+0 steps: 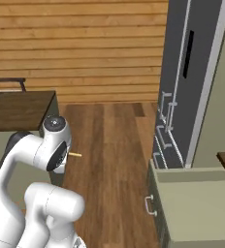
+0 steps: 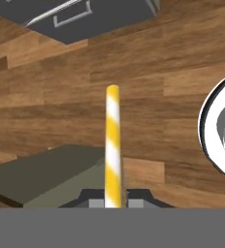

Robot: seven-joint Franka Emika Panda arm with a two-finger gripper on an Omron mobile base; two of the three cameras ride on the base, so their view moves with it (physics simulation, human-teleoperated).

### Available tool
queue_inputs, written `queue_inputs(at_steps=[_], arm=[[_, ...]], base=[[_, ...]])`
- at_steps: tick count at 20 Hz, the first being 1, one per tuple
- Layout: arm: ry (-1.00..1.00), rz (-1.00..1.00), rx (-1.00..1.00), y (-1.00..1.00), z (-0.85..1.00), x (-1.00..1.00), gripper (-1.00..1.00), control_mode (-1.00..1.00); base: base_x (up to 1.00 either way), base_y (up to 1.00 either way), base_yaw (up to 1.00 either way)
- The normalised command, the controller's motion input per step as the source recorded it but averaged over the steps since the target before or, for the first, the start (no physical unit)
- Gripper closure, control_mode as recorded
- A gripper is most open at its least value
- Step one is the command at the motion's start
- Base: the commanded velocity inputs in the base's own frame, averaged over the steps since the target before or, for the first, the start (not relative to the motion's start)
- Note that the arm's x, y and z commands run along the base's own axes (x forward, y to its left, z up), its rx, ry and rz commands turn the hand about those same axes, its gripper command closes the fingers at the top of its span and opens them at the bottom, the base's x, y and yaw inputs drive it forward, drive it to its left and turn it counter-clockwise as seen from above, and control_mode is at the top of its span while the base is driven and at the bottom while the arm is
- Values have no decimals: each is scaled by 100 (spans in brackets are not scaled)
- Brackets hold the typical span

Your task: Take a straw from the drawer in front and place it inside the glass cup on the dining counter.

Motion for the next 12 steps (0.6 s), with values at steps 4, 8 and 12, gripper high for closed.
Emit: queue_inputs(at_steps=[4,8,12], arm=[[0,0,0,0,0,0,100,100],[0,0,0,0,0,0,100,100],[0,0,0,0,0,0,100,100]], base=[[100,0,-6],[100,0,0],[100,-6,0]])
